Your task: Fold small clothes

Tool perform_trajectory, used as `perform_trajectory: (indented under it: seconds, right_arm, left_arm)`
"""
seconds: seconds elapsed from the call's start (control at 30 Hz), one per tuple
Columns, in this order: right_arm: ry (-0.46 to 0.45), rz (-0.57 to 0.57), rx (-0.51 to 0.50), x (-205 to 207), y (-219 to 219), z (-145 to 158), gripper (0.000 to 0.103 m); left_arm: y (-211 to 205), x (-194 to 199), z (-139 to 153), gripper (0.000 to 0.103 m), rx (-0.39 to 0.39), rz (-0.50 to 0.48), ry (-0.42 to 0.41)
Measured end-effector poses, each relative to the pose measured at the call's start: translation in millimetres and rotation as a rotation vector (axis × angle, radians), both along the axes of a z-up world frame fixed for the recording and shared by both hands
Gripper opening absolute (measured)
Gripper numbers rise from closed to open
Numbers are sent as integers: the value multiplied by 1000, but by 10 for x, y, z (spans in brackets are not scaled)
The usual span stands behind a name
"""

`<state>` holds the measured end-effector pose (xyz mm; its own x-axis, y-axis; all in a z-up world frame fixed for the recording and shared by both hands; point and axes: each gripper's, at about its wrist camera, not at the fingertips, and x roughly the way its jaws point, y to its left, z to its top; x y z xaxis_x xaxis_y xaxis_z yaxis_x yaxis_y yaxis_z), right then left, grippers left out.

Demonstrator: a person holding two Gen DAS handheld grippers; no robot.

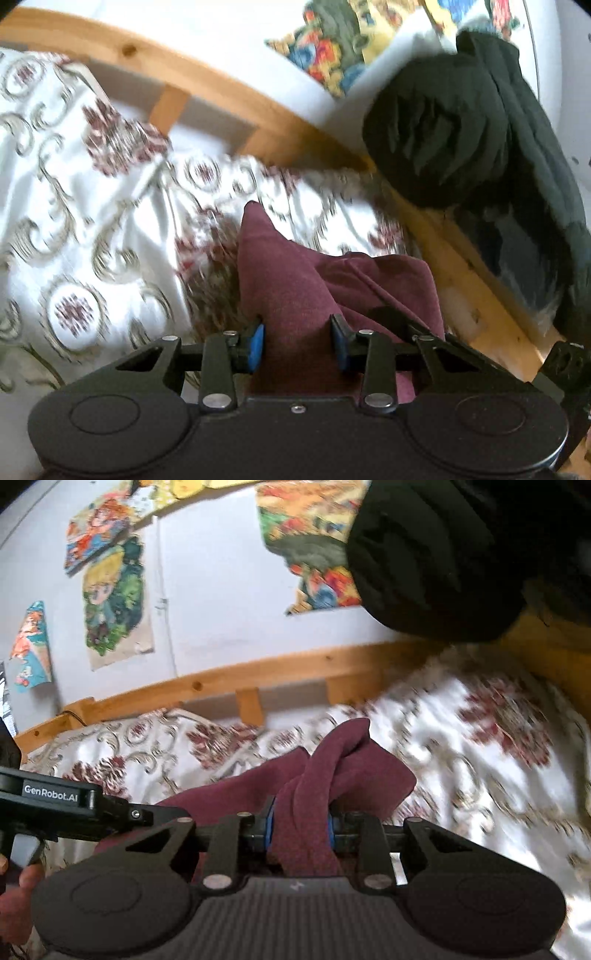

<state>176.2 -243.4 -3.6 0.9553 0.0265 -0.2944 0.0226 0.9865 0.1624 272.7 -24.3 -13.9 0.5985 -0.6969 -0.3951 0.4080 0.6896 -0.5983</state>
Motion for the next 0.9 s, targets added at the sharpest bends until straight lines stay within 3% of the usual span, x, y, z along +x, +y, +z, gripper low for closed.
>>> perform_trajectory:
  seconds: [0.17,0.27,0.47,0.7,0.8,0.9]
  right_arm:
    - [-50,59,-35,363,230,173,27]
    - [-31,102,-33,645,335,191,27]
    - [67,130,-37,1072,417,-134,27]
    - [183,9,19,1028,149,-569,28]
    - [210,-13,64,984,49,-673,28]
    - [215,-19,32,973,79,-698,30]
  left_arm:
    - [264,50,139,38,-11,104,-92]
    - [467,164,105,38,-6,153,-93]
    - [635,424,-217,38,23,217,20]
    - [438,532,-466,39,159,167,128]
    - [422,524,-508,40,171,157,142]
    - [419,532,-582,43,188,161,152]
